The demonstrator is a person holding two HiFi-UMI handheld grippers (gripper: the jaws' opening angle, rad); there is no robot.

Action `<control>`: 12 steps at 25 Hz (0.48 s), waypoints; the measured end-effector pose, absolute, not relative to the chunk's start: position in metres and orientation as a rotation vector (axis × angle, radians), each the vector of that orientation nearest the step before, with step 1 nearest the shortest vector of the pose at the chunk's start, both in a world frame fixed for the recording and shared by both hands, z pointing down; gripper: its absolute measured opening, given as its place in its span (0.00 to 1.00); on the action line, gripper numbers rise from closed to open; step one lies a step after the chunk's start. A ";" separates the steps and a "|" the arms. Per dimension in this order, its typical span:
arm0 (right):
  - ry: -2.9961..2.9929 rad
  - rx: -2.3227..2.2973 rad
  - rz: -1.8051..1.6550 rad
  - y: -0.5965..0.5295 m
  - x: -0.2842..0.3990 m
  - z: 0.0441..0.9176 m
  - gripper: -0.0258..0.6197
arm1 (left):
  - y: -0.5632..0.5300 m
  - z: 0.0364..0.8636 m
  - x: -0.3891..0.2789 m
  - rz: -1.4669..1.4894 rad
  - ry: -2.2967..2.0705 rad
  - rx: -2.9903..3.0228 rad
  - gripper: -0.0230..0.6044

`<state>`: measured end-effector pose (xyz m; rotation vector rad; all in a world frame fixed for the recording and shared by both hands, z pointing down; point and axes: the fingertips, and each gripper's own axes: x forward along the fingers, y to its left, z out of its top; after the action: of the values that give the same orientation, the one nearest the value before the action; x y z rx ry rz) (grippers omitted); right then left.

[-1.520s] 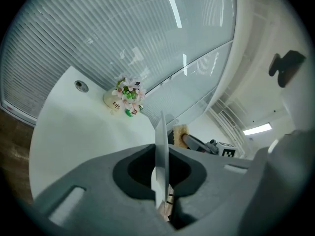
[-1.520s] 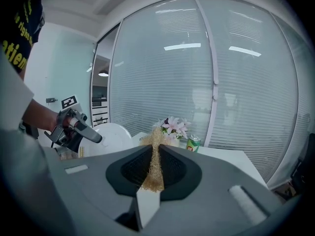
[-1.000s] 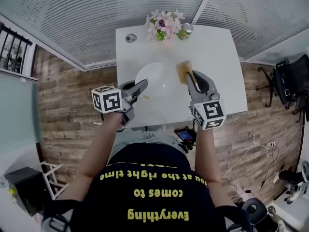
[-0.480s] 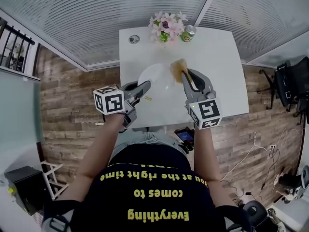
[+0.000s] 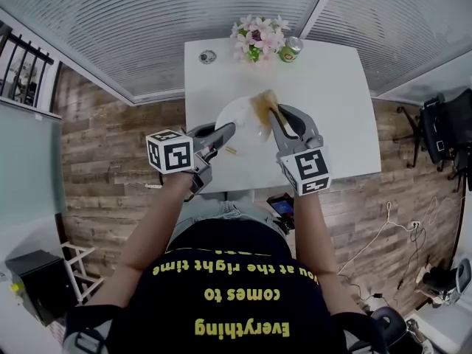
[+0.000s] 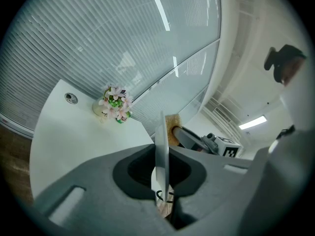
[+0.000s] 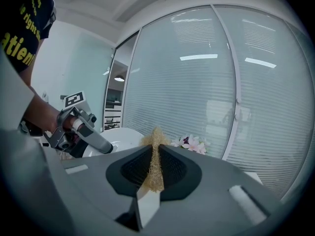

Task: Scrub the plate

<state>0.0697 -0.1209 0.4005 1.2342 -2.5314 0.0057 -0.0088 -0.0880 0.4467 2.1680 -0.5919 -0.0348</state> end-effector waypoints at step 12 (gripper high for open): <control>-2.577 1.162 -0.020 -0.113 0.046 0.397 0.11 | -0.087 0.449 -0.006 -0.034 -0.575 2.163 0.07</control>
<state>0.0456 -0.1133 0.3969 1.1620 -2.5767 -0.0204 -0.0063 -0.0865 0.4486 2.1628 -0.5751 -0.0338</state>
